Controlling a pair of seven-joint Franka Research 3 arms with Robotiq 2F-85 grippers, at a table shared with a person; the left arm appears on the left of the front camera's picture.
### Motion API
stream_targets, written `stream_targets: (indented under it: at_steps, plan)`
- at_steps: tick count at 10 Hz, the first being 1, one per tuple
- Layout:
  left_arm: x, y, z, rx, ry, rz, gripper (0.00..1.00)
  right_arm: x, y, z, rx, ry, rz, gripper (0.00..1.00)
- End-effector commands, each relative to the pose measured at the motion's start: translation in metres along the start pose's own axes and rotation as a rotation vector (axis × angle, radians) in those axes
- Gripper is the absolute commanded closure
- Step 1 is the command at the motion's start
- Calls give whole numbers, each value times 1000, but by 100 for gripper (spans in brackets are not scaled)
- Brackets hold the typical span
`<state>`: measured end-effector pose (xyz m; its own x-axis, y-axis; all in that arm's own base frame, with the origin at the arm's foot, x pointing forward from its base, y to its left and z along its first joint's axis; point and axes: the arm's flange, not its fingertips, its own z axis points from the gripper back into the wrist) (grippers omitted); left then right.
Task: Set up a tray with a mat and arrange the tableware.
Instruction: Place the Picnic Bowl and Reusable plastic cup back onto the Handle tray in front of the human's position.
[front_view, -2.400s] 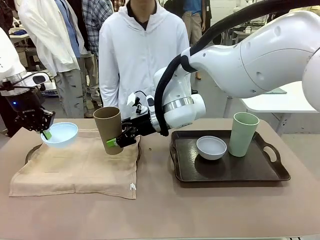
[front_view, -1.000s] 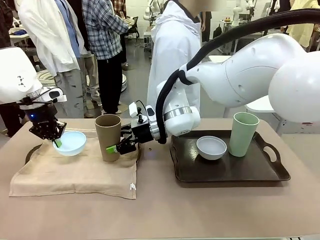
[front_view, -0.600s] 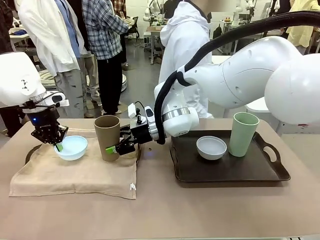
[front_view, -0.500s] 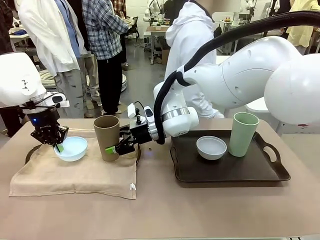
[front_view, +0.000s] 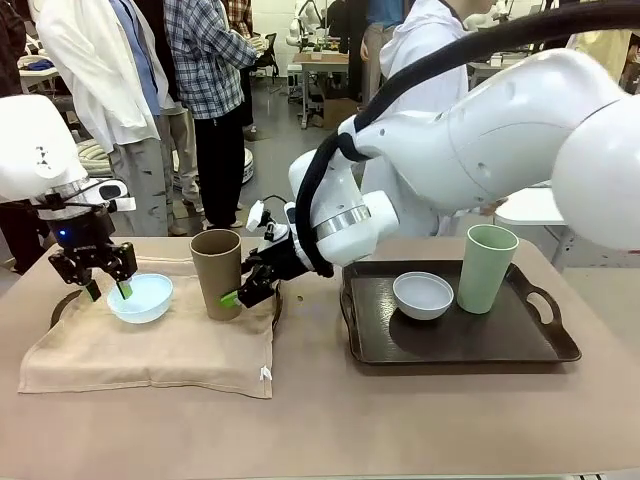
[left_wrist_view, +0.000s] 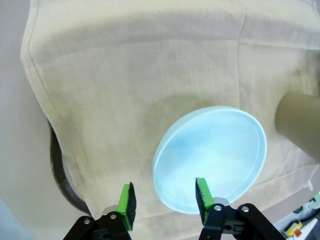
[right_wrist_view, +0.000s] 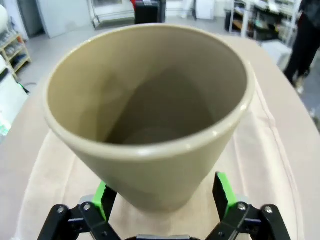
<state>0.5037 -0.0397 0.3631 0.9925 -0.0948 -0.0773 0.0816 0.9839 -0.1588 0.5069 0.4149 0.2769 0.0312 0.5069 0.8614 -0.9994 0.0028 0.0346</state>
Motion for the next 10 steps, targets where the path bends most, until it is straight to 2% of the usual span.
stream_targets:
  at_steps: [1, 2, 3, 5, 6, 9, 10]
  plan:
    - [-11, 4, 20, -21, 8, -44, 0, 11, 16, 26, -27, 139, -63, 0]
    - [-17, 3, 27, -21, 14, -66, 25, 13, 20, 38, -36, 184, -106, 0]
    - [-24, 1, 35, -23, 16, -89, 16, 18, 24, 50, -46, 204, -143, 0]
    - [-43, -7, 58, -1, 7, -151, 20, 29, 35, 79, -60, 286, -314, 0]
    - [-51, -15, 72, 15, -6, -186, 20, 36, 36, 98, -116, 376, -426, 0]
    - [-70, -41, 107, 77, -15, -240, 20, 66, 49, 160, -267, 431, -718, 0]
    - [-69, -52, 110, 99, 5, -228, 20, 77, 57, 178, -326, 483, -811, 0]
